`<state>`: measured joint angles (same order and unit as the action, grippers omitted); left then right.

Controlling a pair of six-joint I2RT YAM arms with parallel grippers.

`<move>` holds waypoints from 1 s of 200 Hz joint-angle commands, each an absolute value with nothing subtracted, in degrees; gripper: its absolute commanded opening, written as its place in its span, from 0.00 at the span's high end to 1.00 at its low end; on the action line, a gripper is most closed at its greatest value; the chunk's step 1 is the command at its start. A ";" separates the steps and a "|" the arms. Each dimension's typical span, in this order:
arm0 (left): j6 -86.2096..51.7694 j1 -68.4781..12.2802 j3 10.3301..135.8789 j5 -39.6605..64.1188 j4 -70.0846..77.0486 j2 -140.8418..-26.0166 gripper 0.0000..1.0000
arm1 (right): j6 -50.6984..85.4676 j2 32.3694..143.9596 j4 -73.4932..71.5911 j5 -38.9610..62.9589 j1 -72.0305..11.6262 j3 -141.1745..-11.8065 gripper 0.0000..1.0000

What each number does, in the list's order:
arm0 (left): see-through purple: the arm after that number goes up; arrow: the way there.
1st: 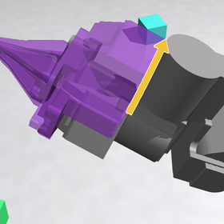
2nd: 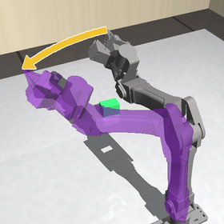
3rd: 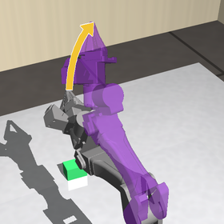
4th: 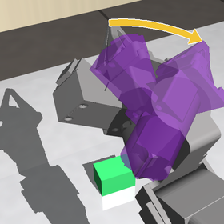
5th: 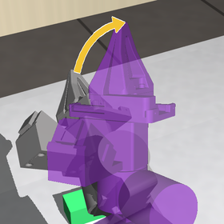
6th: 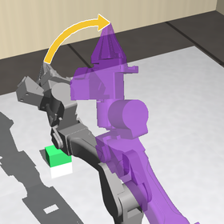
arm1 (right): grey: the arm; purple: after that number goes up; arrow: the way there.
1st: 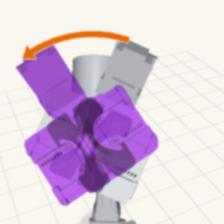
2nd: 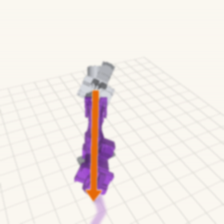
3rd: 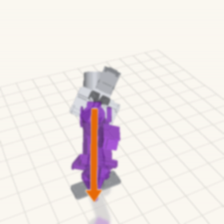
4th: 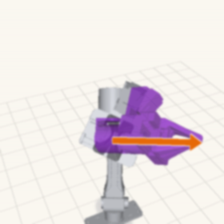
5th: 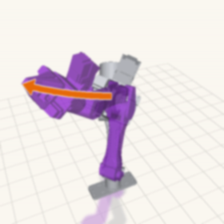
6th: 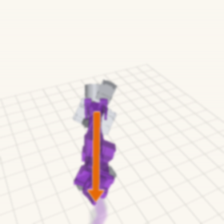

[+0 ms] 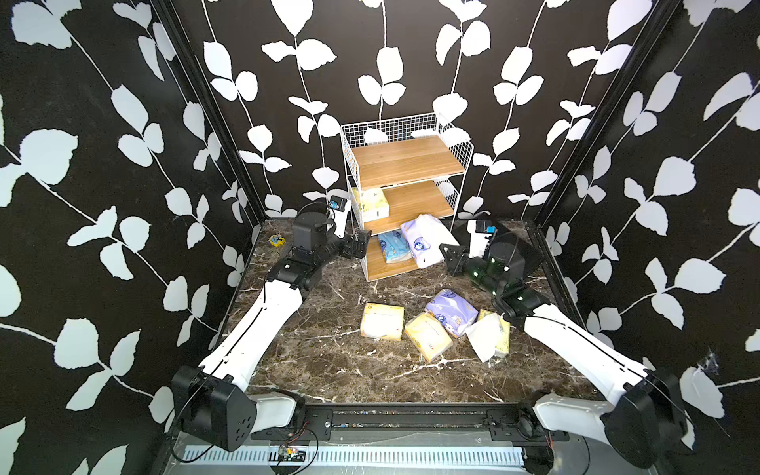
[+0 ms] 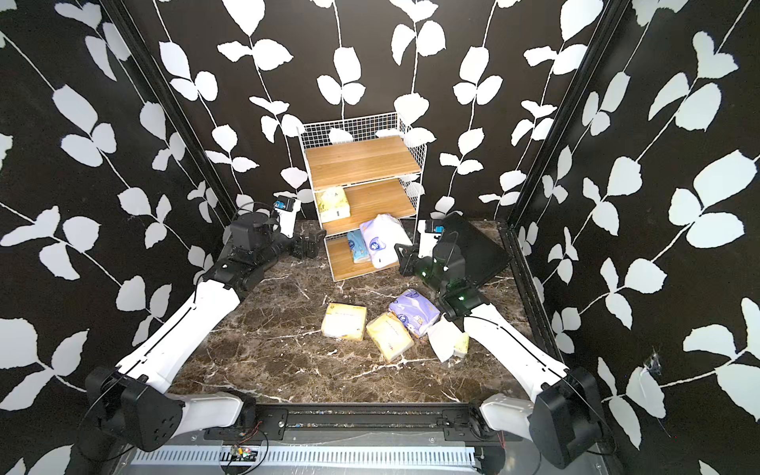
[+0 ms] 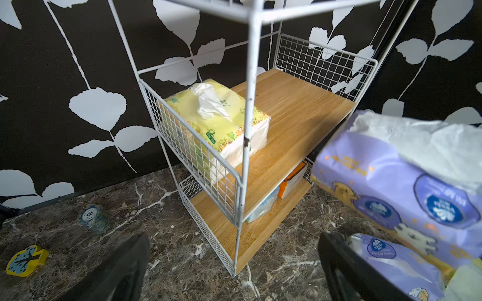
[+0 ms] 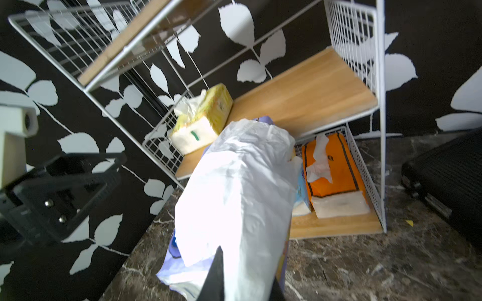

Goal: Remove the tissue boxes from the shelf
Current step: Place the box of tissues at the center of the board.

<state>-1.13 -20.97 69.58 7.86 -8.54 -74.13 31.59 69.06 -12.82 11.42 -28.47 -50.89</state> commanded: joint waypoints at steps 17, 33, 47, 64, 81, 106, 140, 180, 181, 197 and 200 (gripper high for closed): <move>-0.28 -21.17 68.95 7.66 -7.04 -73.03 0.01 | 28.34 66.07 -11.73 12.63 -28.96 -45.72 1.00; -0.27 -21.11 68.99 7.90 -7.03 -73.04 0.01 | 27.66 66.97 -11.69 12.57 -28.92 -44.50 1.00; -0.28 -21.17 68.94 7.92 -7.04 -73.04 0.01 | 27.14 68.57 -12.02 12.89 -29.00 -43.92 1.00; -0.28 -21.15 68.91 8.10 -7.02 -73.12 0.01 | 26.69 71.23 -12.69 13.35 -29.20 -43.76 1.00; -0.30 -21.15 68.91 8.09 -7.05 -73.13 0.01 | 25.88 74.43 -13.08 13.94 -29.46 -44.24 1.00; -0.38 -21.18 68.83 8.30 -6.94 -73.17 0.01 | 24.21 79.88 -13.14 14.24 -30.21 -45.80 1.00; -1.01 -21.13 69.25 9.09 -7.29 -74.14 0.01 | 22.32 85.71 -13.08 15.21 -31.09 -47.15 1.00; -0.97 -21.18 69.58 9.33 -7.65 -74.53 0.01 | 20.32 87.89 -11.91 15.41 -33.73 -45.40 1.00; -0.97 -21.18 69.59 9.32 -7.65 -74.53 0.01 | 20.27 87.89 -11.93 15.40 -33.83 -45.33 1.00; -0.88 -21.17 69.48 9.19 -7.65 -74.37 0.01 | 19.96 88.08 -11.44 14.20 -35.58 -43.95 1.00; -0.87 -21.16 69.54 9.15 -7.65 -74.28 0.01 | 19.91 88.02 -11.43 13.89 -35.85 -43.60 1.00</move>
<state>-0.86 -20.97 69.34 8.54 -8.43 -74.83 21.87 87.37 -11.51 14.20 -33.41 -45.12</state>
